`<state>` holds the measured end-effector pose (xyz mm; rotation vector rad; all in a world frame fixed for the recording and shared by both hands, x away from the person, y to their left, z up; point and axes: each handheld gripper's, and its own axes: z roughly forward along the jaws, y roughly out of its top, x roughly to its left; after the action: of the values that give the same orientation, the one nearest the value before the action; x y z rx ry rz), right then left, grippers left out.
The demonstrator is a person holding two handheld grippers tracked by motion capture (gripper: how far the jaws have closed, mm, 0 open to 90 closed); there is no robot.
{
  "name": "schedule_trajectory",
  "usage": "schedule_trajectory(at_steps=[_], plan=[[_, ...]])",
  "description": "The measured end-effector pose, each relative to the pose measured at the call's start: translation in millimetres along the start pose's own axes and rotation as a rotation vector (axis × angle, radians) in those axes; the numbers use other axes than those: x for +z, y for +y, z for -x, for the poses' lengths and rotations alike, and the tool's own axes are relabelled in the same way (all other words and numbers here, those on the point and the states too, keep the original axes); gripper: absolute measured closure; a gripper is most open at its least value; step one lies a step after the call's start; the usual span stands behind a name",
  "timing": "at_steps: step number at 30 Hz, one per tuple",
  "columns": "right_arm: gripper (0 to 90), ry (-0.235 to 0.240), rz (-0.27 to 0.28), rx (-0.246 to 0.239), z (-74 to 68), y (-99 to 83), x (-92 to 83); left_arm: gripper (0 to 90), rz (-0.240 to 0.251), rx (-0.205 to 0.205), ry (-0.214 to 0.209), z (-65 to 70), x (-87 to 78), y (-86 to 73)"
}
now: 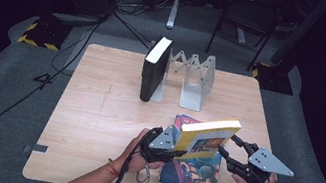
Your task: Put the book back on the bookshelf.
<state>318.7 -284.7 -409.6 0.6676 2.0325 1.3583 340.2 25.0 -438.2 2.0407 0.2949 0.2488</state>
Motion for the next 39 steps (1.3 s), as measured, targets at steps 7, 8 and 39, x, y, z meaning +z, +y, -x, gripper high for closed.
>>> schedule_trajectory(at_steps=[7,8,39], plan=[[42.2,0.067,-0.003,0.0,-4.4,0.8,12.8,72.8,0.003,-0.001,0.016,1.3,2.8,1.9],[42.3,0.066,-0.007,-0.008,-7.5,1.8,14.0,72.2,-0.002,0.003,0.015,2.8,3.3,3.6],[40.5,0.058,-0.021,-0.009,-11.4,3.0,16.7,71.6,0.178,0.078,0.069,1.9,-24.4,85.1]])
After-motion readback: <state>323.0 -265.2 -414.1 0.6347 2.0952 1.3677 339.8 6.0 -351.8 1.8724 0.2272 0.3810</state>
